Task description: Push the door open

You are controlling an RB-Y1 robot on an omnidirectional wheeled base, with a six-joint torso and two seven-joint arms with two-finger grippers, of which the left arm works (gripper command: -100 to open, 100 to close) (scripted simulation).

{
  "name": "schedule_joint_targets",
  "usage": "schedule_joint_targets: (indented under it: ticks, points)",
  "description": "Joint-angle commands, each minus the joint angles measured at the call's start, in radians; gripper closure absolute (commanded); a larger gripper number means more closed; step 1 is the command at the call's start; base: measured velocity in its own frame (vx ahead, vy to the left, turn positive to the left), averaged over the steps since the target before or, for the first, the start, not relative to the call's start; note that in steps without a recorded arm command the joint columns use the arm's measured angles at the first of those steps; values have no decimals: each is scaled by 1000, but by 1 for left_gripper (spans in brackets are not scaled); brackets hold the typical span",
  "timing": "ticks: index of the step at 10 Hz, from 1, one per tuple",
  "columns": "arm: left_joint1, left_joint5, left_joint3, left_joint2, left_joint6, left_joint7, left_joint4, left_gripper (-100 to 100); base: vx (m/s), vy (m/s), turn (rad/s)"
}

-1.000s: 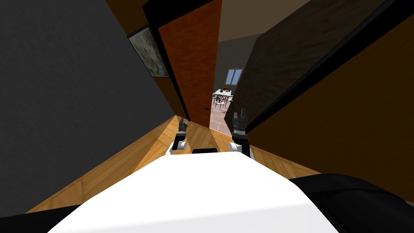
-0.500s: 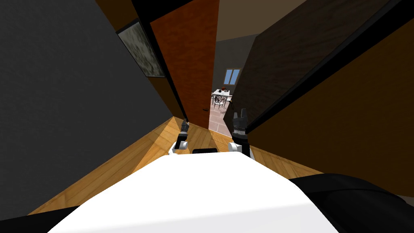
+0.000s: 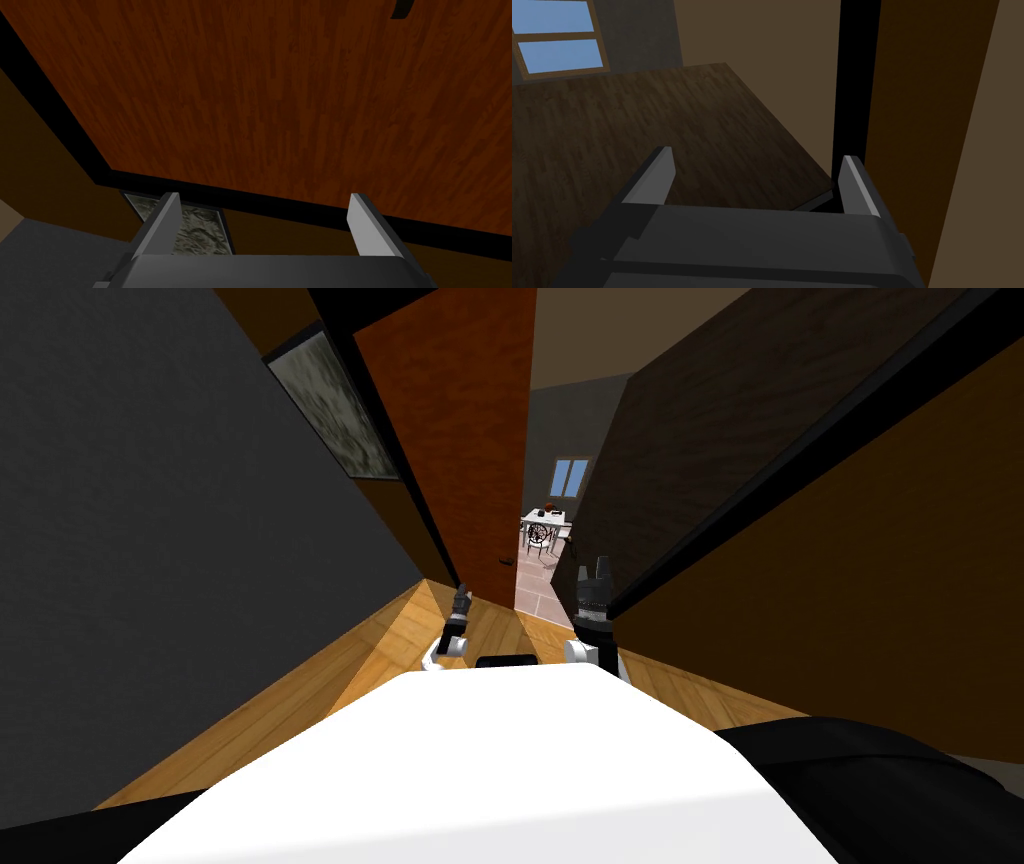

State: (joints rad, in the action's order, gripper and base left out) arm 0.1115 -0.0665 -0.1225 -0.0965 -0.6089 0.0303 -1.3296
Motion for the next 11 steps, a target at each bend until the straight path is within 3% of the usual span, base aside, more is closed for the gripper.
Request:
schedule_joint_targets:
  ticks: [1, 11]
  points:
    - [-18, -1, -8, 0, -15, 0, 46, -100, 102, 7, -69]
    - [-116, -9, -51, 6, -76, 0, 283, -100, 90, 7, -56]
